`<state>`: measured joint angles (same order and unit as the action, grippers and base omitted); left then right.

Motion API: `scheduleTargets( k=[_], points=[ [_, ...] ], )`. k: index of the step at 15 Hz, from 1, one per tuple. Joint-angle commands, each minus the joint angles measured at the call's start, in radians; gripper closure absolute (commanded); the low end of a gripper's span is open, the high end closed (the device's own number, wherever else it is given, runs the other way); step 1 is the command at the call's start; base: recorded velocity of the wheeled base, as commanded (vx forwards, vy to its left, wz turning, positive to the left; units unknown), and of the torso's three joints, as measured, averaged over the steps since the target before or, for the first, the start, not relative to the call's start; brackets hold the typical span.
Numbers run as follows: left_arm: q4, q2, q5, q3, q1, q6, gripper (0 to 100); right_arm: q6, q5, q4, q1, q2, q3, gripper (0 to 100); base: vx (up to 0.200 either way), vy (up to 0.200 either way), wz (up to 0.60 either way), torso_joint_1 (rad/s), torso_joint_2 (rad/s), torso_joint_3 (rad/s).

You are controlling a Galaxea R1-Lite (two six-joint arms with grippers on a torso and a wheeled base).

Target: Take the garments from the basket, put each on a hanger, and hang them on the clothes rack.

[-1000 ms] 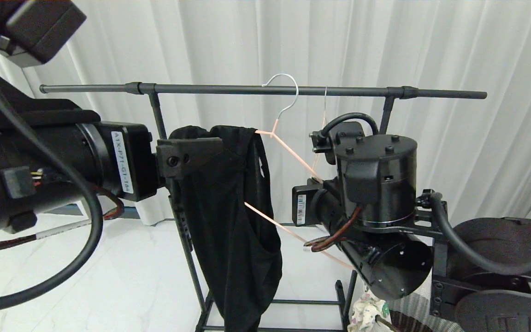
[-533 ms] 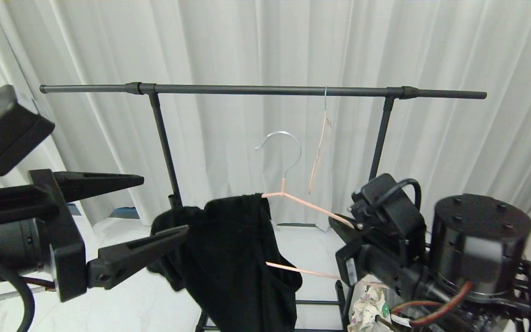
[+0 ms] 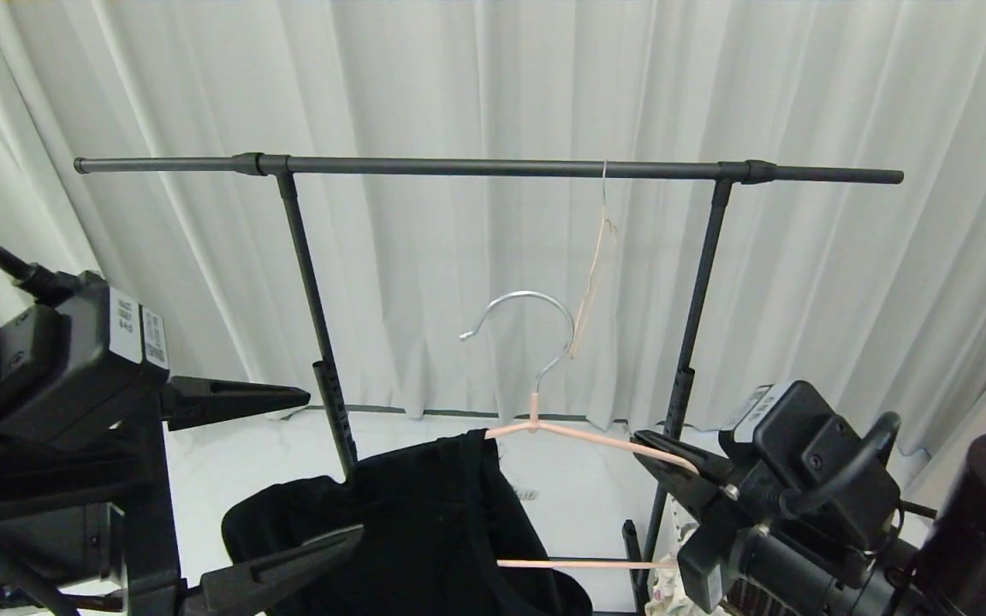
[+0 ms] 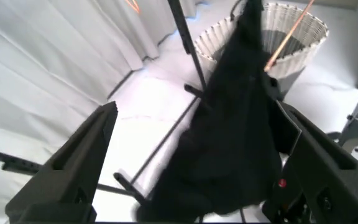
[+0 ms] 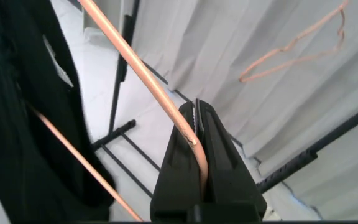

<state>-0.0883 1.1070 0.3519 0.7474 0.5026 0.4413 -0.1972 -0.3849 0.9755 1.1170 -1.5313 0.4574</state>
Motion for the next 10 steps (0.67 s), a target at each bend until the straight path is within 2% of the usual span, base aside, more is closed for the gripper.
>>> scheduleTargets(
  k=[1, 6, 10],
  points=[
    [0.001, 0.014, -0.001, -0.026, 0.036, 0.001, 0, -0.011, 0.000, 0.014, 0.027, 0.013, -0.020, 100, 0.000, 0.000, 0.00, 0.000, 0.00, 0.000],
    [0.001, 0.031, -0.001, -0.048, 0.082, -0.001, 0, -0.034, 0.000, 0.014, 0.102, 0.020, -0.019, 100, 0.000, 0.000, 0.00, 0.000, 0.00, 0.000],
    [-0.001, 0.030, -0.002, -0.089, 0.097, 0.001, 0, -0.045, 0.000, 0.015, 0.113, 0.028, -0.008, 100, 0.000, 0.000, 0.00, 0.000, 0.00, 0.000]
  ],
)
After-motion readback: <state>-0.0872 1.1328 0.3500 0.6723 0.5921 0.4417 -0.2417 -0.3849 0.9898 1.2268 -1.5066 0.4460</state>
